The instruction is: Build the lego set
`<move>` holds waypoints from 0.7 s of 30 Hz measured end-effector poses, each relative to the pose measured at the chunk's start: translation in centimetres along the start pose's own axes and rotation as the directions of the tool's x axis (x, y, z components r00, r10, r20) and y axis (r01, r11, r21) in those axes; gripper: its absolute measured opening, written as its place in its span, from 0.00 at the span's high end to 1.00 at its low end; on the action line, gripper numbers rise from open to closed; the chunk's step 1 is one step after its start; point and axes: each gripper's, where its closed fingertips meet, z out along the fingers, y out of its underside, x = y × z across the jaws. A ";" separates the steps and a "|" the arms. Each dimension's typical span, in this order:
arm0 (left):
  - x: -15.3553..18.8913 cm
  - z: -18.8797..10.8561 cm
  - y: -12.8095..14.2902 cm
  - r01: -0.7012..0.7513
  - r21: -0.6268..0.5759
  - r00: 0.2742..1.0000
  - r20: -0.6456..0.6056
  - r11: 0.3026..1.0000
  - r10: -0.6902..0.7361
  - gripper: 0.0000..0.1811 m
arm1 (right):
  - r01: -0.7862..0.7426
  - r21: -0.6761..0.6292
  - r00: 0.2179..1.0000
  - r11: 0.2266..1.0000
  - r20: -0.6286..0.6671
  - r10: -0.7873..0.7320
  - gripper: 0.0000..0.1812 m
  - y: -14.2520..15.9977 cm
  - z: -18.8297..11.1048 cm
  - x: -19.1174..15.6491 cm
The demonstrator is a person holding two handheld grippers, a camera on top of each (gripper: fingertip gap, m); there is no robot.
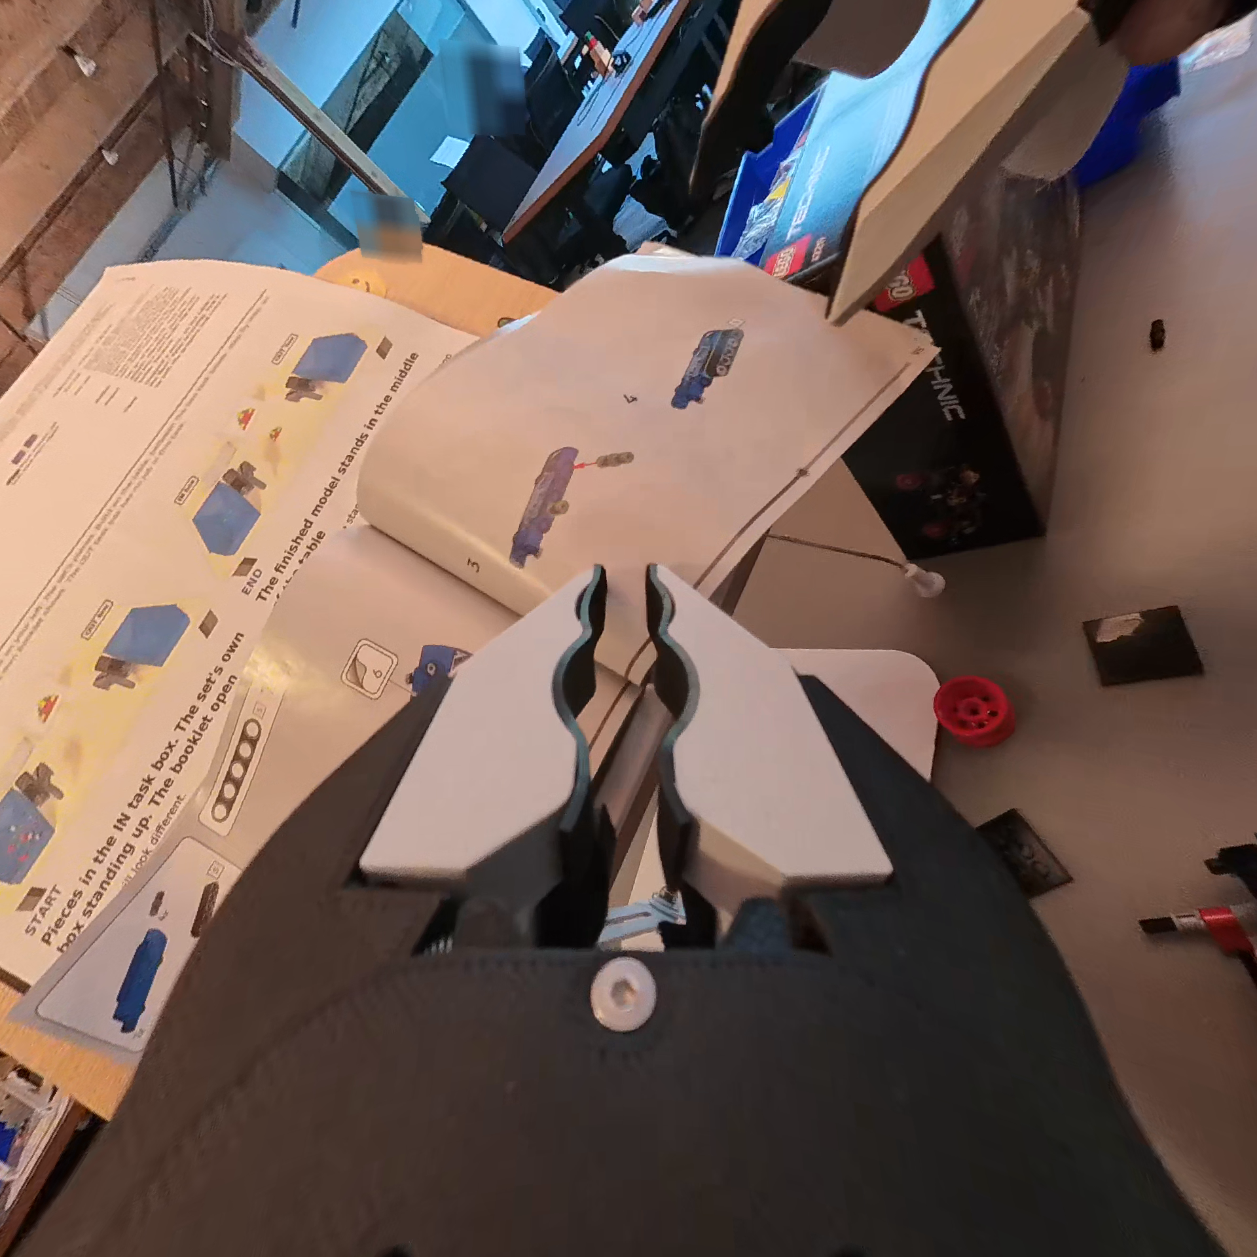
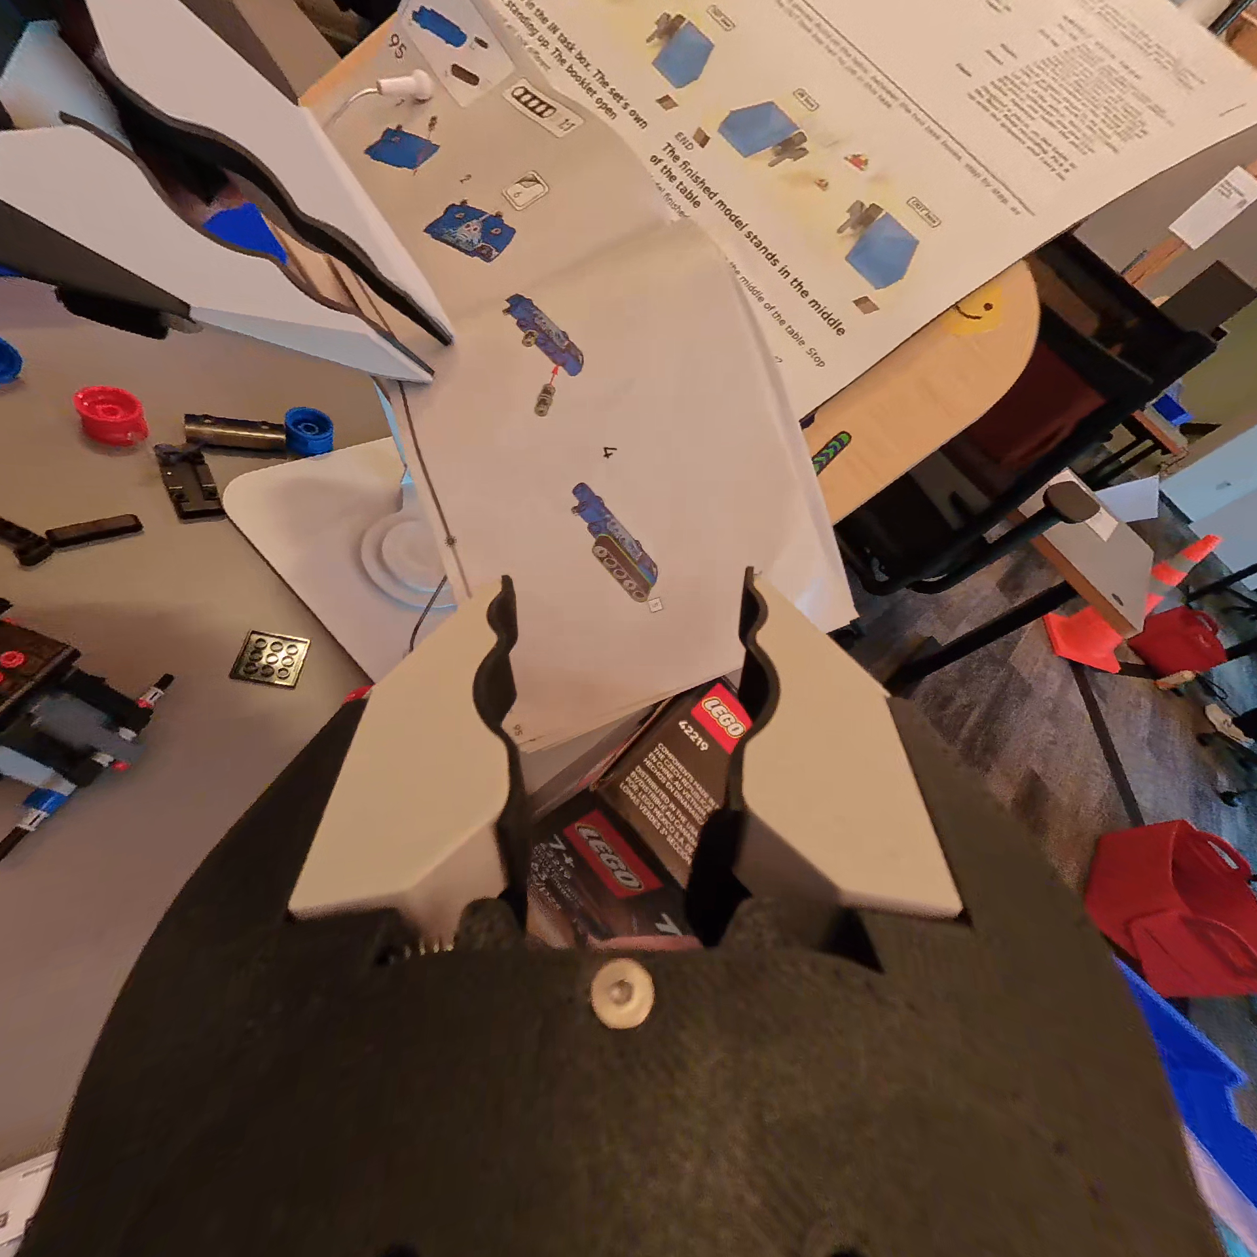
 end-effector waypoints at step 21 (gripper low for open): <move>0.0 0.1 0.7 -0.009 -0.026 1.000 0.000 1.000 0.009 0.92 | 0.114 -0.057 0.993 0.992 0.025 -0.113 0.62 2.9 1.4 -2.4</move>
